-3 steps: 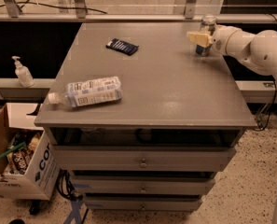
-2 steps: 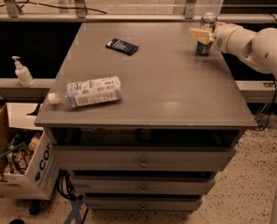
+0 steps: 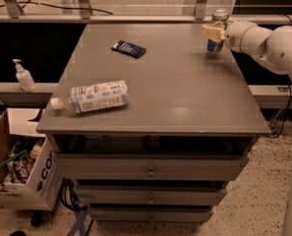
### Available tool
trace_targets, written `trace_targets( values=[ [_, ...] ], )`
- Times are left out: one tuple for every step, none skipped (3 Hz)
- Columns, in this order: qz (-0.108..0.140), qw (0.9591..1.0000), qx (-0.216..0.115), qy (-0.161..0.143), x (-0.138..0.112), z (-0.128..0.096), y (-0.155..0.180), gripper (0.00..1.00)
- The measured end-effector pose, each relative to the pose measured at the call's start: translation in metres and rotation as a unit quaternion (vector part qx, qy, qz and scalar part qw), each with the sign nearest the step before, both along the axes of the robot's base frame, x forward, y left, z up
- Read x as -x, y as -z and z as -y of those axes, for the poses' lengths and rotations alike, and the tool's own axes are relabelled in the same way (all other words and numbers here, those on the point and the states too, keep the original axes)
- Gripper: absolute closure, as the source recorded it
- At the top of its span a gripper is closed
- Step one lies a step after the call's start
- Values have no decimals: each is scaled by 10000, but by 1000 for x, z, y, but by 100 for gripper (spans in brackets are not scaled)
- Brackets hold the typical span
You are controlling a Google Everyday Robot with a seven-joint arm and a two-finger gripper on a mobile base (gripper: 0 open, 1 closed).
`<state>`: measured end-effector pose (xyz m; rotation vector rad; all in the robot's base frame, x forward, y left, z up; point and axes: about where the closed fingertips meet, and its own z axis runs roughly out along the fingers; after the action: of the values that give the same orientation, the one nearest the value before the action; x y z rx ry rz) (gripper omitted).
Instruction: Pick redbull can
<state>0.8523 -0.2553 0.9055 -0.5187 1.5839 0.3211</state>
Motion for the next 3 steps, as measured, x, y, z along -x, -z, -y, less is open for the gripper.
trace_targets(
  values=[
    [-78, 10000, -31, 39, 9, 5, -18, 100],
    [-189, 9995, -228, -77, 32, 4, -52, 100],
    [-177, 9983, -443, -345, 58, -3, -93, 100]
  ],
)
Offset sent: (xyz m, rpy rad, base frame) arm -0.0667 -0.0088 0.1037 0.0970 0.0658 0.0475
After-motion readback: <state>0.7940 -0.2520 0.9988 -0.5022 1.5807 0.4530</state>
